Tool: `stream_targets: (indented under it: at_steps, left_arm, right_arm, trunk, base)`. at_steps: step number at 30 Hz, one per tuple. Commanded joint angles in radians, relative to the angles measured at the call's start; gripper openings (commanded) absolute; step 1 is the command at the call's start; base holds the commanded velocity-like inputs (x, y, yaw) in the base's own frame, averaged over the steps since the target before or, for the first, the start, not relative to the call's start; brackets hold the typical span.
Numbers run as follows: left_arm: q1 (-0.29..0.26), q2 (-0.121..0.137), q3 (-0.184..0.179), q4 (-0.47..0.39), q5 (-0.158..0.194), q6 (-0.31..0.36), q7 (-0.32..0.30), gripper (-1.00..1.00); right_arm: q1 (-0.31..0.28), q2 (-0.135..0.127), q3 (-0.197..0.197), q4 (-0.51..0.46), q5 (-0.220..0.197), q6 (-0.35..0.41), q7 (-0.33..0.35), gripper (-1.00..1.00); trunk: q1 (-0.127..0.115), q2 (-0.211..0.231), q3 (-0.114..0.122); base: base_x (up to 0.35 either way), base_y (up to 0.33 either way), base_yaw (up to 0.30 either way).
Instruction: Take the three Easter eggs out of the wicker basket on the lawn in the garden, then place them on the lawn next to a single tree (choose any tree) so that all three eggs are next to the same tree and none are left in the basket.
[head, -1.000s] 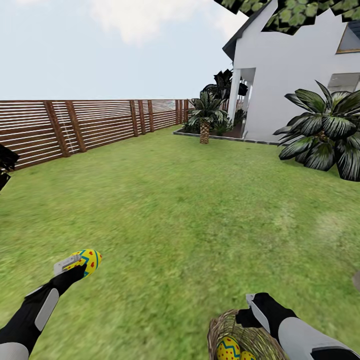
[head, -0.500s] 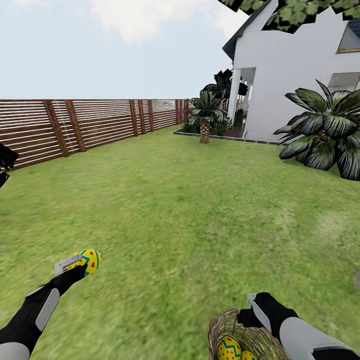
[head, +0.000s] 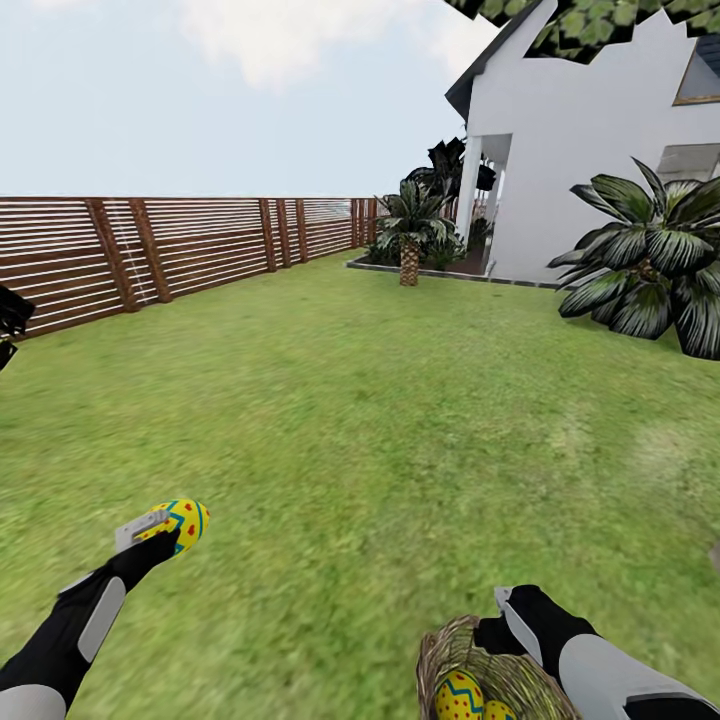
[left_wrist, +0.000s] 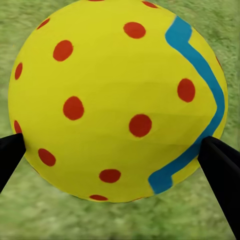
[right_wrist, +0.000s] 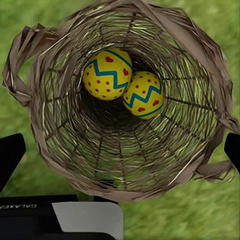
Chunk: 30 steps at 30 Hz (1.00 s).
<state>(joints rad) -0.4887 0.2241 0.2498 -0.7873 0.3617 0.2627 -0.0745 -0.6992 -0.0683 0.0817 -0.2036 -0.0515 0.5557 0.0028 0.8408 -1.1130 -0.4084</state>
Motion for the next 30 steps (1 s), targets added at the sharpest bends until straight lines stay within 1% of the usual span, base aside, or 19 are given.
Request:
stream_targets:
  at_steps: [1, 18, 22, 30]
  left_arm:
    - [-0.001, -0.001, 0.003, -0.001, 0.007, 0.007, -0.005, -1.0]
    - [-0.001, -0.005, 0.003, 0.0, 0.006, 0.007, -0.005, -1.0]
    - [-0.001, -0.02, 0.003, 0.0, 0.005, 0.005, -0.005, -1.0]
    - [-0.001, -0.022, 0.003, 0.0, 0.005, 0.005, -0.005, -1.0]
  right_arm:
    - [0.0, -0.001, 0.009, -0.002, -0.005, 0.006, 0.0, 1.0]
    - [0.0, -0.001, 0.007, -0.002, -0.005, 0.006, 0.0, 1.0]
    - [0.0, -0.001, 0.007, -0.002, -0.005, 0.006, 0.0, 1.0]
    - [0.0, -0.001, 0.008, -0.002, -0.005, 0.006, 0.0, 1.0]
  trunk:
    - [0.004, -0.008, -0.004]
    - [0.069, -0.127, -0.058]
    - [0.085, -0.155, -0.07]
    - [0.115, -0.211, -0.095]
  base:
    - [0.0, 0.0, 0.0]
    - [0.0, 0.0, 0.0]
    - [0.0, 0.0, 0.0]
    - [0.0, 0.0, 0.0]
